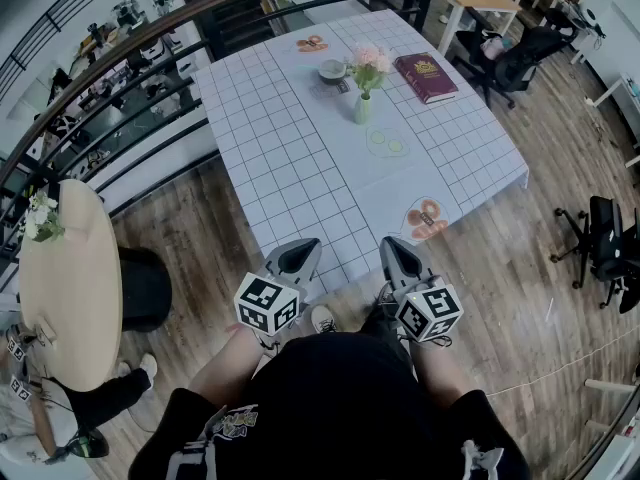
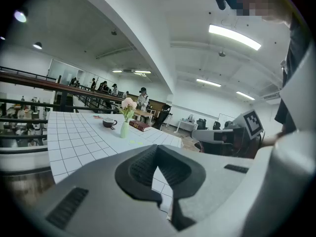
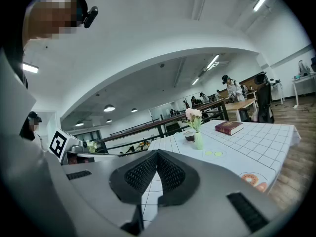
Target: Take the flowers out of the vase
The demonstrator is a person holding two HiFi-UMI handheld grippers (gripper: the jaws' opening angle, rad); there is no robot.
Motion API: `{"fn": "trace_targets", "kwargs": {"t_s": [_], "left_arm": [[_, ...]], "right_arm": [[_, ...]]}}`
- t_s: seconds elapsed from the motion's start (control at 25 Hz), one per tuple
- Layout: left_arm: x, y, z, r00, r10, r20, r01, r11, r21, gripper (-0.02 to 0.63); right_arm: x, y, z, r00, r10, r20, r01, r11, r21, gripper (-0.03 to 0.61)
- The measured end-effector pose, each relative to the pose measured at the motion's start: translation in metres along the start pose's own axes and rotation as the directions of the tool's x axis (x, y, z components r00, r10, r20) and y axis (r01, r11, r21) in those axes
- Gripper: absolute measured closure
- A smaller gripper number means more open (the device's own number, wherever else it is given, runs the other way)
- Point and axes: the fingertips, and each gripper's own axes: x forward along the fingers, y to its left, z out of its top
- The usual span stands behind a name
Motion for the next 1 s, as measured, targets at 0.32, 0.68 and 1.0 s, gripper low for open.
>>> {"fn": "trace_targets", "kwargs": {"t_s": [0.32, 0.68, 1.0], "left_arm": [[-0.002, -0.010, -0.004, 1.000, -0.005, -0.006, 0.005, 1.000, 0.001, 0.606], [0.000, -0.020, -0.003, 1.000, -0.028, -0.006, 0.028, 1.000, 0.011, 0.606], [-0.002, -0.016, 0.001, 1.000, -0.029, -0.001, 0.029, 0.999, 0.018, 0.606]], "right_arm": [[-0.009, 0.003, -0.003, 1.000, 0.006, 0.003, -0.006, 1.000, 0.008, 0.557], [-0.019, 0.004, 0.002, 0.999, 0.008, 0.035, -0.008, 1.000, 0.024, 0.555], [-0.016, 0.005, 0.004, 0.999, 0.006, 0.034, -0.007, 1.000, 0.023, 0.557]]}}
